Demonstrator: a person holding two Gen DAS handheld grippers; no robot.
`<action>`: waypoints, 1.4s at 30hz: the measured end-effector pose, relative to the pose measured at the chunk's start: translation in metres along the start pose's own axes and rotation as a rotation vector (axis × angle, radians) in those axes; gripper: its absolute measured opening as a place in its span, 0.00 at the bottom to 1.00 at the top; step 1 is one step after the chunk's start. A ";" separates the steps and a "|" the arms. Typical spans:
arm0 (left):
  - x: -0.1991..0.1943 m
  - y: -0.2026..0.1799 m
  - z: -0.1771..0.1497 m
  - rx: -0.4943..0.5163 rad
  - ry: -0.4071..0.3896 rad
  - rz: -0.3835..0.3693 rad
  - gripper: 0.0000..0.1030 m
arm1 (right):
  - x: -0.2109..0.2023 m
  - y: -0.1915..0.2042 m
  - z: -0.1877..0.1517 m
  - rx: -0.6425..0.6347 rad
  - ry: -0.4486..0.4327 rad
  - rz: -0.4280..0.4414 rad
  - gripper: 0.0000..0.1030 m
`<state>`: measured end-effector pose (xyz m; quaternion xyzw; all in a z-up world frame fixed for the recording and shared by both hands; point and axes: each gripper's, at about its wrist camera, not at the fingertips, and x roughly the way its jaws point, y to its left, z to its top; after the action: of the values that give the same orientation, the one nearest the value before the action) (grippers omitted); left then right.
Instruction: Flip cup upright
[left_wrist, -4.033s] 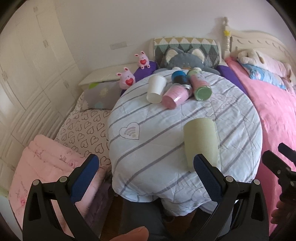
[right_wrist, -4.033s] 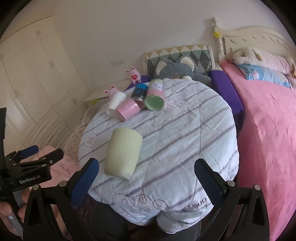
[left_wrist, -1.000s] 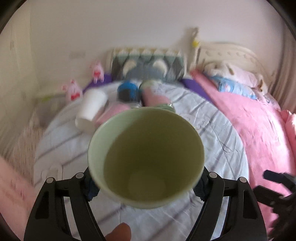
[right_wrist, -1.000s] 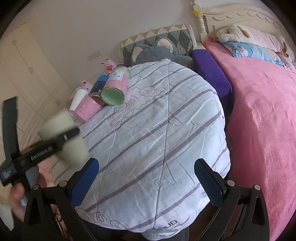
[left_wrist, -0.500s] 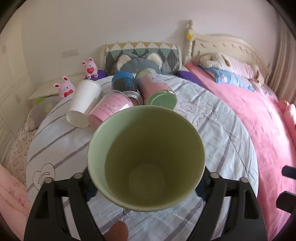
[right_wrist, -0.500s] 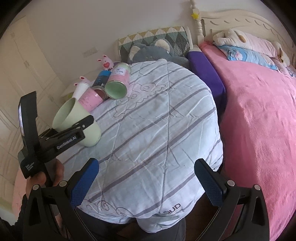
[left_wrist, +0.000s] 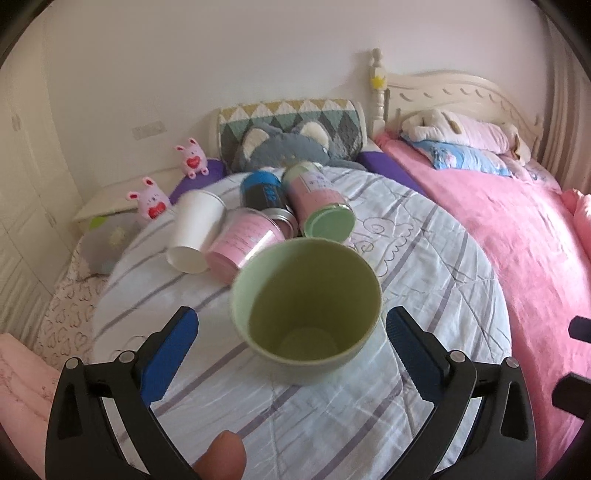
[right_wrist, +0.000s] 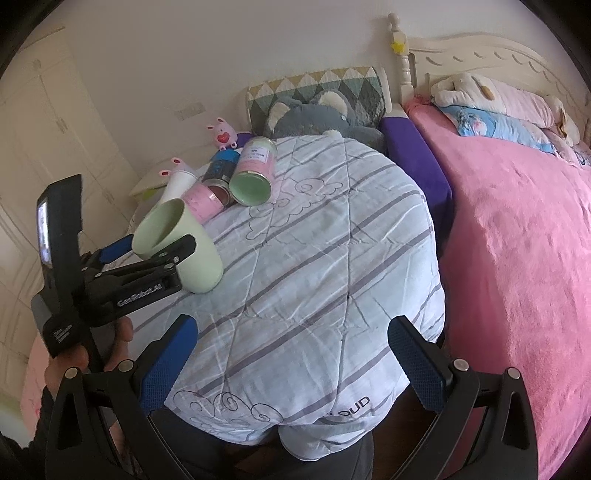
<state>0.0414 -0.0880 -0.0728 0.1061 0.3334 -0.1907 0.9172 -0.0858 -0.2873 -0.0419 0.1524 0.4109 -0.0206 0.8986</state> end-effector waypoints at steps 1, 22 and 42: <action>-0.006 0.002 0.001 -0.003 -0.005 0.010 1.00 | -0.001 0.001 0.001 -0.002 -0.005 0.001 1.00; -0.138 0.070 -0.017 -0.140 0.082 0.195 1.00 | -0.048 0.093 0.013 -0.206 -0.166 0.064 1.00; -0.186 0.084 -0.058 -0.233 0.132 0.291 1.00 | -0.062 0.128 -0.013 -0.265 -0.173 0.097 1.00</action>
<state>-0.0872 0.0586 0.0101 0.0582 0.3936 -0.0090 0.9174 -0.1151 -0.1667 0.0291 0.0500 0.3231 0.0643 0.9429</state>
